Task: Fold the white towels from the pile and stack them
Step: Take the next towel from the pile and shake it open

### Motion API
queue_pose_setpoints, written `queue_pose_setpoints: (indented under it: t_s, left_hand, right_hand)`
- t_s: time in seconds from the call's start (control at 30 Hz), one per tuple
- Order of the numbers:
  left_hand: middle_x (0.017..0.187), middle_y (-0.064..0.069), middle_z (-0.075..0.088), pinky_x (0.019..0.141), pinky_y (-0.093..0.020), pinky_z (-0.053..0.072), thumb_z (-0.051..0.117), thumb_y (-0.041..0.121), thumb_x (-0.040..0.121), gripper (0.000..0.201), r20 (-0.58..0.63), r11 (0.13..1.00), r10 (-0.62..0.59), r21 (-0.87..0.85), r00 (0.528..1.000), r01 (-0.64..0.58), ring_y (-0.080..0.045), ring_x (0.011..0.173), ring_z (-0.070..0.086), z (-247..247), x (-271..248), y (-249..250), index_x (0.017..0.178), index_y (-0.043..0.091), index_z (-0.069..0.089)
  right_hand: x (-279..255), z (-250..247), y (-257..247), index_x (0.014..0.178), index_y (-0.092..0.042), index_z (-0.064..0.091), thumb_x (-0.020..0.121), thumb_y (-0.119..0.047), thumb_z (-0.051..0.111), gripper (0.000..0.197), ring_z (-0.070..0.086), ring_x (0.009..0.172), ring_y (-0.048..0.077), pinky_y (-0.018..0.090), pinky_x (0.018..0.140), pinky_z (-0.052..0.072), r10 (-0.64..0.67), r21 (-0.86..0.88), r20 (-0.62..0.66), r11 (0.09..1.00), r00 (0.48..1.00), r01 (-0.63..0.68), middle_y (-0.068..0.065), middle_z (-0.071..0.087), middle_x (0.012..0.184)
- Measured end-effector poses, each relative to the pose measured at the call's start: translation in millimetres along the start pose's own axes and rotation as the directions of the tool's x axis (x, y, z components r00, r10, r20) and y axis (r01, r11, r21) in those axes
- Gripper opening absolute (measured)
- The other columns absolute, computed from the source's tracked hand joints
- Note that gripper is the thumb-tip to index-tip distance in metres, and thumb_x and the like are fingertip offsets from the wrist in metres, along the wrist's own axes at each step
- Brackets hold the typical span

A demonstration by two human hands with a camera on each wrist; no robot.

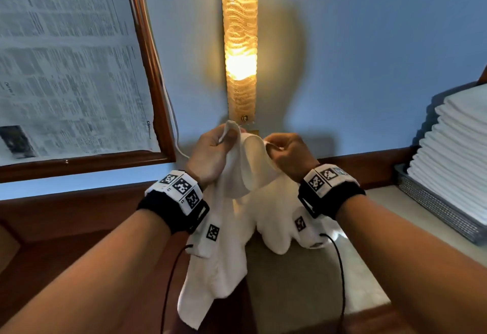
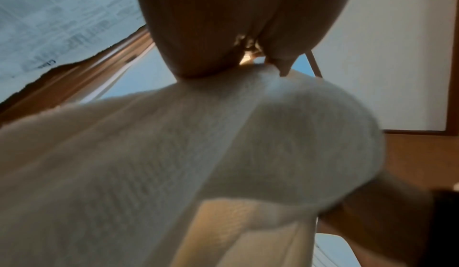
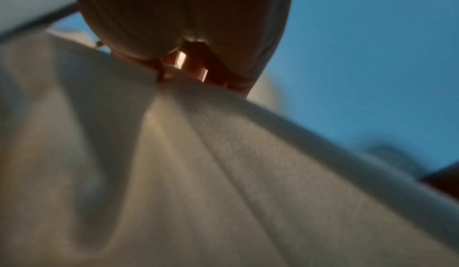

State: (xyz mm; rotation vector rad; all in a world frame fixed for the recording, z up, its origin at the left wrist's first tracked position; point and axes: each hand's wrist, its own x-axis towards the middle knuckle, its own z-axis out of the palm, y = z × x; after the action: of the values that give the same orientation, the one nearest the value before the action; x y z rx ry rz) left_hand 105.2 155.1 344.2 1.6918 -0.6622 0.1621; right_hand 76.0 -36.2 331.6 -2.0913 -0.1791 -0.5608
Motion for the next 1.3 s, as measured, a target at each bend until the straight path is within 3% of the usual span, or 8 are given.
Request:
queue_pose_setpoints:
  t_s: [0.17,0.37,0.5,0.67,0.83,0.97,1.17,1.3]
  left_hand:
    - [0.090,-0.007,0.072,0.076,-0.031,0.051,0.043,0.043,0.104,0.038,0.053,1.000,0.013,0.012,0.998,-0.013,-0.015,0.084,0.065,32.8,-0.6,6.5,0.091,0.019,0.070]
    - [0.048,0.013,0.047,0.051,-0.018,0.034,0.038,0.038,0.107,0.051,-0.021,0.989,0.091,0.118,0.996,-0.088,-0.001,0.047,0.043,22.5,4.5,44.3,0.061,0.018,0.043]
    - [0.053,0.008,0.044,0.053,-0.024,0.033,0.039,0.049,0.105,0.052,-0.140,0.995,0.057,0.085,0.989,-0.045,-0.010,0.051,0.042,-2.9,4.1,62.9,0.064,0.017,0.042]
    - [0.086,-0.009,0.047,0.071,-0.038,0.032,0.052,0.055,0.093,0.041,-0.182,0.996,-0.041,-0.089,0.982,0.025,-0.024,0.079,0.043,-39.6,-17.1,56.4,0.085,0.015,0.051]
    - [0.081,-0.011,0.052,0.077,-0.042,0.037,0.052,0.072,0.087,0.058,-0.058,0.993,-0.096,-0.080,0.994,0.091,-0.024,0.078,0.049,-50.1,-54.3,54.7,0.087,0.014,0.058]
    - [0.090,-0.010,0.071,0.095,-0.051,0.046,0.045,0.030,0.107,0.034,0.048,0.976,-0.101,-0.187,0.994,0.108,-0.027,0.090,0.064,-60.8,-85.5,72.3,0.089,0.018,0.072]
    - [0.075,0.009,0.069,0.079,-0.038,0.053,0.039,0.052,0.103,0.046,-0.023,0.997,0.018,0.074,1.000,-0.016,-0.009,0.076,0.064,-111.1,-129.7,106.9,0.081,0.025,0.069]
    - [0.092,-0.014,0.064,0.079,-0.037,0.054,0.038,0.041,0.107,0.052,-0.065,0.995,0.061,0.078,0.996,-0.055,-0.016,0.082,0.061,-152.9,-159.5,131.5,0.106,-0.004,0.064]
  right_hand:
    - [13.6,-26.0,-38.3,0.062,-0.003,0.063,0.090,-0.017,0.068,0.031,0.034,0.056,0.006,0.026,0.053,0.032,-0.163,-0.079,-0.017,0.984,0.987,0.161,0.003,0.047,0.058]
    - [-13.8,-35.3,-30.6,0.068,-0.015,0.058,0.087,-0.010,0.071,0.023,0.037,0.054,-0.001,0.021,0.054,0.032,-0.219,-0.072,0.141,0.970,0.965,0.230,-0.011,0.048,0.059]
    - [-38.6,-34.4,16.5,0.061,-0.030,0.054,0.089,-0.020,0.072,0.035,0.047,0.056,0.004,0.026,0.059,0.039,0.023,-0.256,0.109,0.967,0.994,0.006,-0.012,0.052,0.060]
    - [-65.4,-34.2,62.0,0.063,-0.023,0.066,0.090,-0.017,0.067,0.027,0.053,0.064,0.016,0.030,0.065,0.043,0.295,-0.169,-0.041,0.940,0.955,-0.298,-0.007,0.060,0.062]
    - [-51.1,-1.0,-44.3,0.091,-0.009,0.074,0.082,0.009,0.055,0.028,0.058,0.078,0.009,0.009,0.066,0.043,-0.061,-0.022,-0.031,0.998,0.998,0.060,0.002,0.068,0.084]
    - [-52.0,18.1,-128.1,0.053,-0.016,0.053,0.081,-0.027,0.061,0.031,0.033,0.057,0.001,0.025,0.054,0.030,-0.254,-0.072,0.024,0.964,0.967,0.255,-0.007,0.043,0.055]
    - [-104.7,47.9,-177.8,0.062,-0.021,0.053,0.083,-0.028,0.071,0.029,0.044,0.057,0.009,0.028,0.056,0.034,-0.225,-0.215,0.084,0.947,0.971,0.238,-0.006,0.052,0.059]
    - [-159.4,87.9,-189.1,0.078,-0.020,0.059,0.090,-0.028,0.068,0.016,0.052,0.066,-0.001,0.016,0.059,0.035,-0.073,-0.364,0.111,0.925,0.991,0.109,-0.013,0.056,0.070]
